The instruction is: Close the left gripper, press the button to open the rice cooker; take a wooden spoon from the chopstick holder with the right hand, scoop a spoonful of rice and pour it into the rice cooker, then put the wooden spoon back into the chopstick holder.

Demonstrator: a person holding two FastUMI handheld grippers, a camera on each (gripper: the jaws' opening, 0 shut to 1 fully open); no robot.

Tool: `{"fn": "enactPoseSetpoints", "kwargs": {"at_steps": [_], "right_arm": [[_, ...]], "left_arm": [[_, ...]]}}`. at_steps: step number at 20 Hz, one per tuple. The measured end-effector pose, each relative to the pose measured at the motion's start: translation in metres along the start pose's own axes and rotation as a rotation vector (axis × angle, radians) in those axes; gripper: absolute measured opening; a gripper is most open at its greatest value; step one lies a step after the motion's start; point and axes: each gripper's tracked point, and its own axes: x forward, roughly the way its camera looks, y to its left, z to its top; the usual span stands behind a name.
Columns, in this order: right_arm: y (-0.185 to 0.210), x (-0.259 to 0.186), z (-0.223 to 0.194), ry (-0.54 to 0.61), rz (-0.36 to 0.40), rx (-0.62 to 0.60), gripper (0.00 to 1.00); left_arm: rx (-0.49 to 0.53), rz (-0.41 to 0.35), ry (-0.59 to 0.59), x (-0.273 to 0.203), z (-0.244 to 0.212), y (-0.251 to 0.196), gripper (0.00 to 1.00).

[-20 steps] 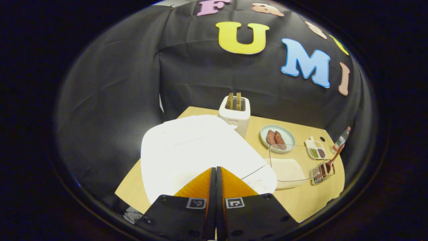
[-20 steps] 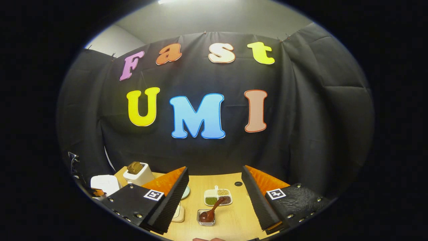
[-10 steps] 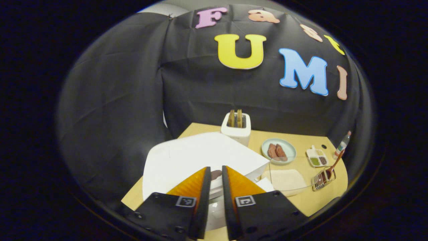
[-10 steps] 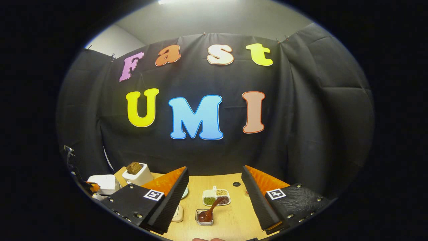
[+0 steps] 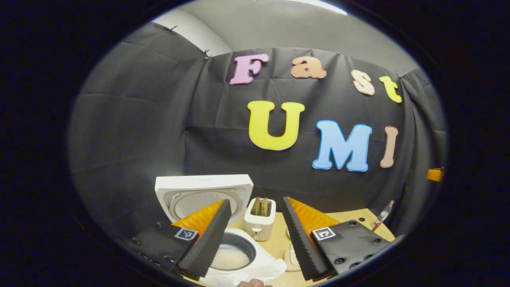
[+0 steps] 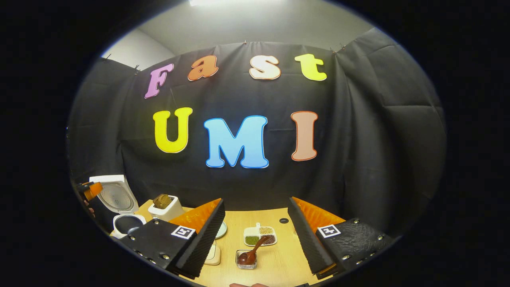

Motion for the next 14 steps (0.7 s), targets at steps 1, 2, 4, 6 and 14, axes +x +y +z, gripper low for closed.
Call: {"fn": "enactPoseSetpoints", "kwargs": {"at_steps": [1, 2, 4, 6, 14], "right_arm": [[0.000, -0.001, -0.001, 0.001, -0.008, 0.003, 0.96], [-0.001, -0.002, -0.002, 0.003, -0.016, 0.008, 0.96], [0.000, -0.006, -0.005, 0.008, -0.033, 0.017, 0.96], [0.001, -0.009, -0.008, 0.010, -0.051, 0.018, 0.96], [-0.003, -0.013, -0.016, -0.023, -0.098, 0.063, 0.96]], "left_arm": [[0.011, -0.011, -0.015, 0.000, 0.007, -0.004, 0.89], [0.022, -0.015, -0.023, 0.001, 0.011, -0.003, 0.89], [0.026, -0.028, -0.027, 0.001, 0.017, -0.002, 0.89], [0.014, -0.047, -0.047, -0.001, 0.029, -0.002, 0.89], [0.004, -0.152, -0.081, -0.010, 0.040, -0.030, 0.89]]}}
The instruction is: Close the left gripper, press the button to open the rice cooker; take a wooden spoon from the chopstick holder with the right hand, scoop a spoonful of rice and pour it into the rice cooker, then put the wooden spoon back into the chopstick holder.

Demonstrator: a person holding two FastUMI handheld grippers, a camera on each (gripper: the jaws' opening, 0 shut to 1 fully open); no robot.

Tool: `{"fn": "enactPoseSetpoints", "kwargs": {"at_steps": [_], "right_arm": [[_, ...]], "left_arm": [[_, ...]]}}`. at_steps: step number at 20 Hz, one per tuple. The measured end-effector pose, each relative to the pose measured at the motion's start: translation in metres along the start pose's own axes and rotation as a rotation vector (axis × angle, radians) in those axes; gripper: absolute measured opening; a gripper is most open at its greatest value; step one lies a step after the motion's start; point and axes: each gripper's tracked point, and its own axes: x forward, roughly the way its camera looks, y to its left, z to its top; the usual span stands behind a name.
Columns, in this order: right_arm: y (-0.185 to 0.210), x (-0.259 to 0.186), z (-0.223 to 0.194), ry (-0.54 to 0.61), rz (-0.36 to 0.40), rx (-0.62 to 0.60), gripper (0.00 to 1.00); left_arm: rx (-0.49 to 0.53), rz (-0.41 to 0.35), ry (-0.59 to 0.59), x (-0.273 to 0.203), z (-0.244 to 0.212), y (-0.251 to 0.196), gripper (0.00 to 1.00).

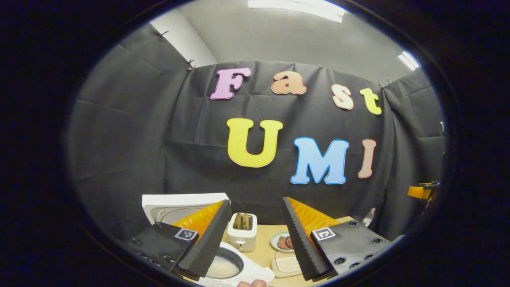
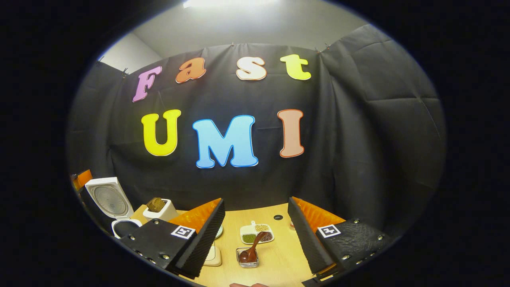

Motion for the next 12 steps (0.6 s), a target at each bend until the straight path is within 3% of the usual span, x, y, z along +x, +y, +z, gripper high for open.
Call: {"fn": "enactPoseSetpoints", "kwargs": {"at_steps": [7, 12], "right_arm": [[-0.020, 0.049, -0.036, 0.021, 0.026, 0.040, 0.96], [-0.035, 0.091, -0.094, 0.095, 0.051, 0.059, 0.96]], "left_arm": [[0.023, 0.001, -0.024, 0.005, 0.009, -0.034, 0.89], [0.041, 0.015, -0.011, 0.008, -0.005, -0.053, 0.89]]}}
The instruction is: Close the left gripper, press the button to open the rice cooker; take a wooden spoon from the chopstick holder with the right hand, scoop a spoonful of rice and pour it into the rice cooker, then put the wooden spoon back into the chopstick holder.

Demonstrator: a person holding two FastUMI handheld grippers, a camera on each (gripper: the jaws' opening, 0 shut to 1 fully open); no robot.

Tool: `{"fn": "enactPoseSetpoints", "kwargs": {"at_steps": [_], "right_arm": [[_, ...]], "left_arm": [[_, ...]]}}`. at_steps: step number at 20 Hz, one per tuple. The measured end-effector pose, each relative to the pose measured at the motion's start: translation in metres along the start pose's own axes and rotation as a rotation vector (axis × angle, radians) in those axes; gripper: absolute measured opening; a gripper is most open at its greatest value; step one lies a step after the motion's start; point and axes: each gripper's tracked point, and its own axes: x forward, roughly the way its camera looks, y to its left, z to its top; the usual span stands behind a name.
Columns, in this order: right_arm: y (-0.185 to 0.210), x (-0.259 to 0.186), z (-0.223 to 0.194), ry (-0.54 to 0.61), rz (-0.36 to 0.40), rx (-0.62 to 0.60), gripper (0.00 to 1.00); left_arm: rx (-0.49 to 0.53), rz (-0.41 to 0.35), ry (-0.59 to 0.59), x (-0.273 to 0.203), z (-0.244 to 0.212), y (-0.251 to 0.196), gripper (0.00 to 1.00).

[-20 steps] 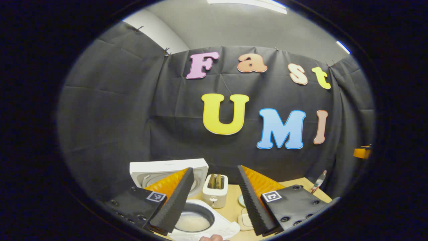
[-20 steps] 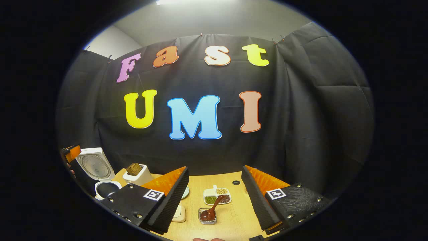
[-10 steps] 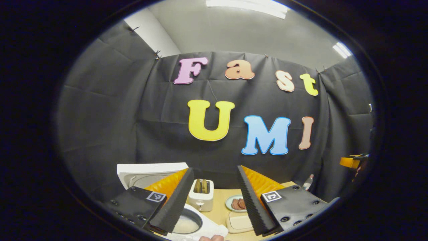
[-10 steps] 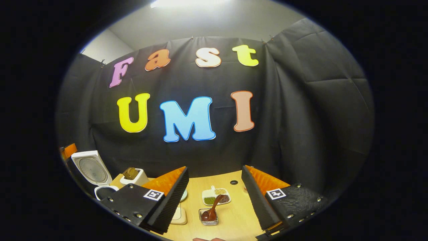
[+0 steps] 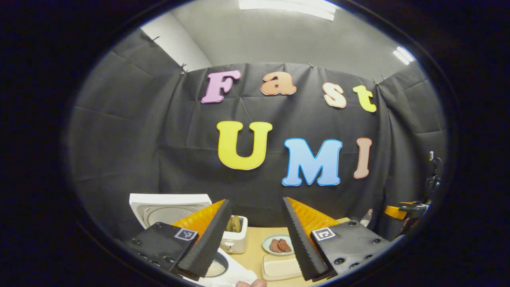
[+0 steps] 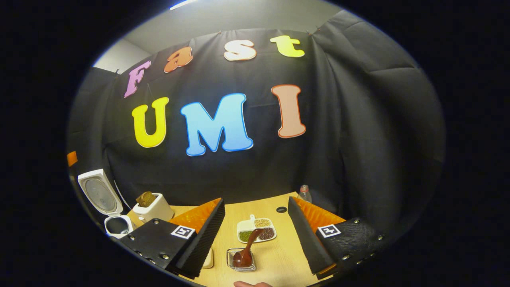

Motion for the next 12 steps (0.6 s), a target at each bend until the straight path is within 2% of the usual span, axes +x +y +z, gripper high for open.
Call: {"fn": "enactPoseSetpoints", "kwargs": {"at_steps": [5, 12], "right_arm": [[-0.007, 0.043, -0.063, 0.137, 0.059, 0.105, 0.97], [-0.005, 0.101, -0.135, 0.274, 0.104, 0.111, 0.95]], "left_arm": [[0.045, 0.039, -0.009, -0.003, -0.005, -0.021, 0.89], [0.103, 0.113, 0.028, 0.000, -0.016, -0.037, 0.89]]}}
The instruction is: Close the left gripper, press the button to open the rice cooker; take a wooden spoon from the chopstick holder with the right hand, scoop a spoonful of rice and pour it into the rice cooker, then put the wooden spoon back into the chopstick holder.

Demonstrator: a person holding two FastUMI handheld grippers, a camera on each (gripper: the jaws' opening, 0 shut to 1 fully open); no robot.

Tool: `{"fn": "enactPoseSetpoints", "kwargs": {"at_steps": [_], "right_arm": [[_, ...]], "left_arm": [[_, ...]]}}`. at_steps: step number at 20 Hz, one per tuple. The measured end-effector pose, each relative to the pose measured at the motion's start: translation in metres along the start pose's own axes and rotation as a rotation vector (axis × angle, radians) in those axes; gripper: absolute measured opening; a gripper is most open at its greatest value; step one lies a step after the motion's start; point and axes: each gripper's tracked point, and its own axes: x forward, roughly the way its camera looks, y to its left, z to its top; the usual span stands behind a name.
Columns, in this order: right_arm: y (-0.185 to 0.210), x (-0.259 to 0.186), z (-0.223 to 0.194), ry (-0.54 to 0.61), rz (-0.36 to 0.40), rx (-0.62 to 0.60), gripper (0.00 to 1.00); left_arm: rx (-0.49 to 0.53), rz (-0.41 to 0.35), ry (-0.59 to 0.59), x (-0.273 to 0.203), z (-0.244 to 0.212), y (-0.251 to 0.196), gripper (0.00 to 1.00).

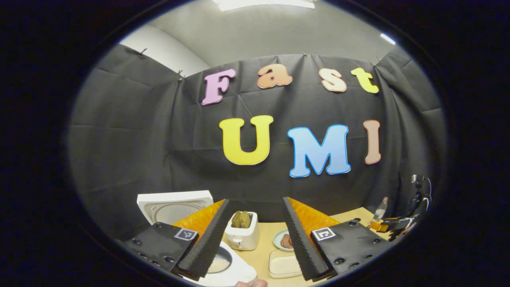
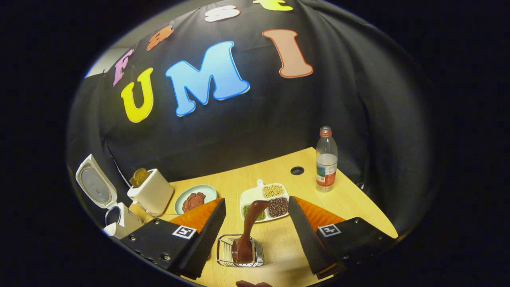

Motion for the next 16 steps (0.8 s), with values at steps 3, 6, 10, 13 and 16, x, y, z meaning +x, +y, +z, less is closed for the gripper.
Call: {"fn": "enactPoseSetpoints", "kwargs": {"at_steps": [3, 6, 10, 13, 16], "right_arm": [[0.000, 0.021, -0.016, 0.049, 0.029, 0.014, 0.95], [0.004, 0.043, -0.029, 0.080, 0.060, 0.010, 0.95], [0.011, 0.068, -0.040, 0.112, 0.108, 0.026, 0.95], [0.015, 0.072, -0.042, 0.121, 0.141, 0.048, 0.77], [0.011, 0.061, -0.038, 0.114, 0.135, 0.064, 0.46]], "left_arm": [[-0.021, -0.006, 0.001, -0.003, -0.003, -0.007, 0.89], [-0.028, 0.047, 0.047, -0.005, -0.017, 0.003, 0.89], [-0.041, 0.115, 0.048, -0.018, -0.017, 0.009, 0.90], [-0.031, 0.105, 0.043, -0.021, -0.017, -0.001, 0.90], [0.013, 0.087, 0.035, -0.016, -0.016, -0.002, 0.91]]}}
